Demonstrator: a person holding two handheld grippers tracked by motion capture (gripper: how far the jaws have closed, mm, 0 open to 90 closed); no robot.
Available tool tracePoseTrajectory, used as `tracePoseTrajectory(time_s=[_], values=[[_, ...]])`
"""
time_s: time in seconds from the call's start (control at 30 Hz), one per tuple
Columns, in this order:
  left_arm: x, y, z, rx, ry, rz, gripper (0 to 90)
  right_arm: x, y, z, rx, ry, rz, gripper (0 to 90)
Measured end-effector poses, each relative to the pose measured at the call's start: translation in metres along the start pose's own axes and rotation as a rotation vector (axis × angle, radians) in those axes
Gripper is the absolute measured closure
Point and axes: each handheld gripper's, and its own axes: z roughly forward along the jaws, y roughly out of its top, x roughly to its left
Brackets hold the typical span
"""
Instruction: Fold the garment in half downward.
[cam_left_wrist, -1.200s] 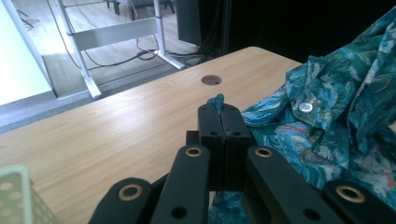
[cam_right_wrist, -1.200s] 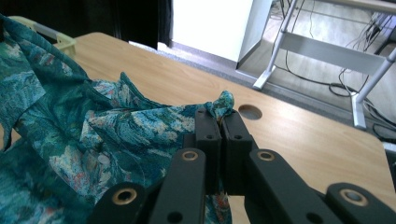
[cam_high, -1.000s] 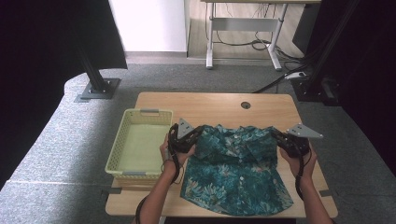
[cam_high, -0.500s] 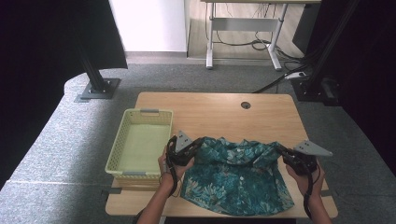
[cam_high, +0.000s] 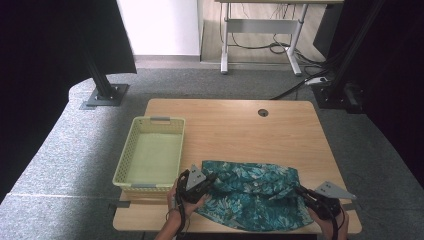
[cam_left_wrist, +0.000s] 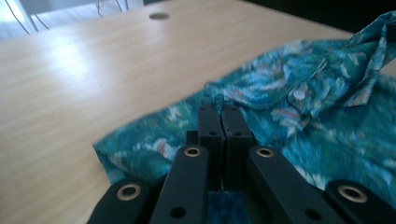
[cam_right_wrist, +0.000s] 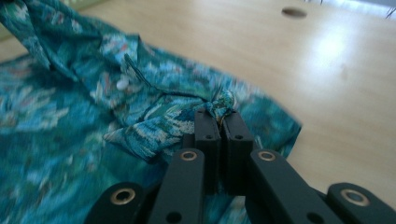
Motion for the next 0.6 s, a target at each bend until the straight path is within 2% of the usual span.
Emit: tracePoseTrajectory(time_s=[0.13, 0.17, 0.27, 0.6], values=[[-0.004, -0.011, -0.003, 0.028, -0.009, -0.014, 88.6, 0.005, -0.019, -0.002, 0.040, 0.014, 0.014, 86.0], [-0.004, -0.011, -0.003, 0.028, -0.009, -0.014, 88.5, 0.005, -0.019, -0.002, 0.040, 0.014, 0.014, 86.0], [-0.007, -0.020, -0.003, 0.066, -0.009, -0.006, 88.3, 0.008, -0.034, 0.000, 0.094, 0.018, 0.020, 85.6], [-0.011, -0.035, 0.003, 0.144, -0.024, -0.019, 87.2, 0.000, -0.049, 0.008, 0.178, 0.009, 0.048, 84.1]])
